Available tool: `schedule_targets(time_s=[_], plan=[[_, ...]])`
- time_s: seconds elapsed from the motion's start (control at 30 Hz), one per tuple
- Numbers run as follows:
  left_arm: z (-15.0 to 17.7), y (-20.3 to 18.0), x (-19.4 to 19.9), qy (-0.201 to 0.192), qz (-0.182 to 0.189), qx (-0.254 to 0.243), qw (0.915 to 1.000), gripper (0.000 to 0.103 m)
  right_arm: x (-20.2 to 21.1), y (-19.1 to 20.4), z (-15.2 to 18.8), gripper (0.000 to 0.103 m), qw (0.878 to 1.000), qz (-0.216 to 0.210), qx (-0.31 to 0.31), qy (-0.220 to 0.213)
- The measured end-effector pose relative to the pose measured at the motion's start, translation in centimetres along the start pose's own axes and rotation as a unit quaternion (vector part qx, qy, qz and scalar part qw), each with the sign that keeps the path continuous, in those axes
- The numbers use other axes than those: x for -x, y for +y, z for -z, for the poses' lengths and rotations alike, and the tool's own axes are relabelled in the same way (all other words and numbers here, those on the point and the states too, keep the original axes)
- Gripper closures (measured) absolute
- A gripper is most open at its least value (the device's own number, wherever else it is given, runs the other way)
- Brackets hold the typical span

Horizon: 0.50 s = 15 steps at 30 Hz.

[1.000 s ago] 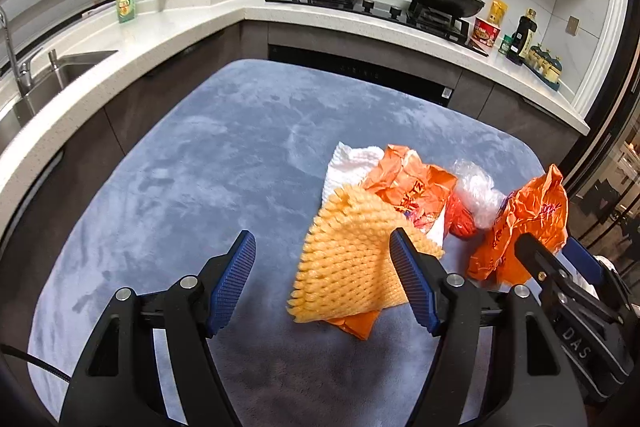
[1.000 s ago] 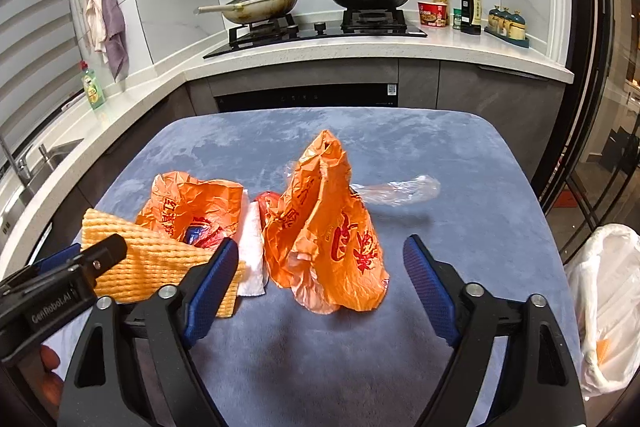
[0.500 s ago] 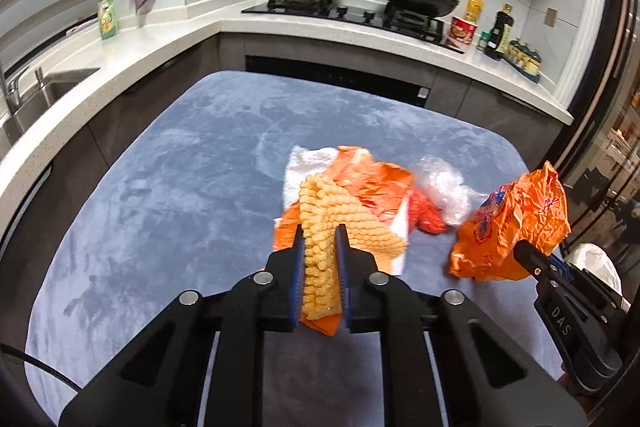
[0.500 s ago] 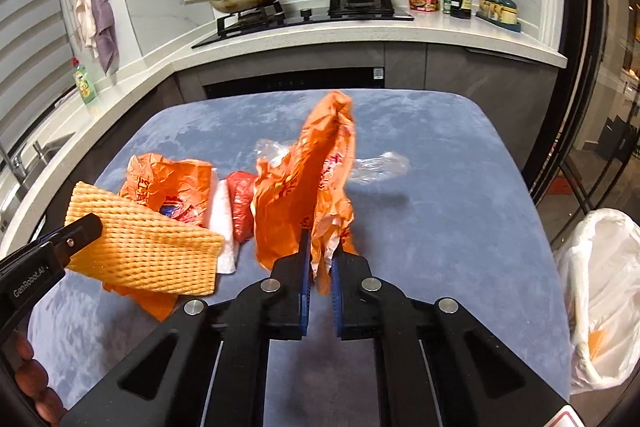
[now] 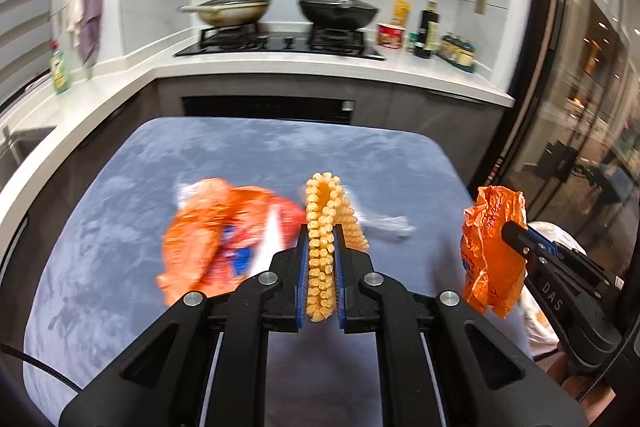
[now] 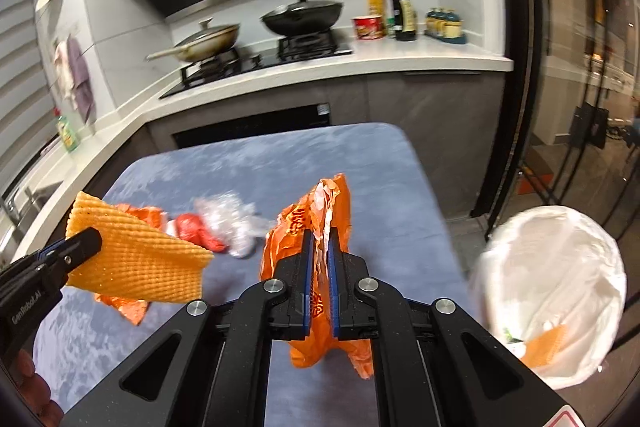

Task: Collect trash
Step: 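Carry the yellow foam net and orange bag over the white trash bin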

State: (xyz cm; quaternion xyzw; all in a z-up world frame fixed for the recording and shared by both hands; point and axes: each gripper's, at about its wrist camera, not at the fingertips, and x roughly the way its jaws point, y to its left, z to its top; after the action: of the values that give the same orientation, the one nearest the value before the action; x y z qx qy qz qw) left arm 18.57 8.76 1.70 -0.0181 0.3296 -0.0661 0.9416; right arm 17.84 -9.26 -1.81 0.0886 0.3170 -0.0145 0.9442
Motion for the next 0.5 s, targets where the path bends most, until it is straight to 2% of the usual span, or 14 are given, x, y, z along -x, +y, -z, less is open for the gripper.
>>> schedule_targets(time_s=[0.5], plan=[[0.5,-12.3,0.2,-0.003,0.068,-0.08,0.9944,0.093,4.7,-11.5,0.2,0.097,0.995,0.075,-0.061,-0.03]])
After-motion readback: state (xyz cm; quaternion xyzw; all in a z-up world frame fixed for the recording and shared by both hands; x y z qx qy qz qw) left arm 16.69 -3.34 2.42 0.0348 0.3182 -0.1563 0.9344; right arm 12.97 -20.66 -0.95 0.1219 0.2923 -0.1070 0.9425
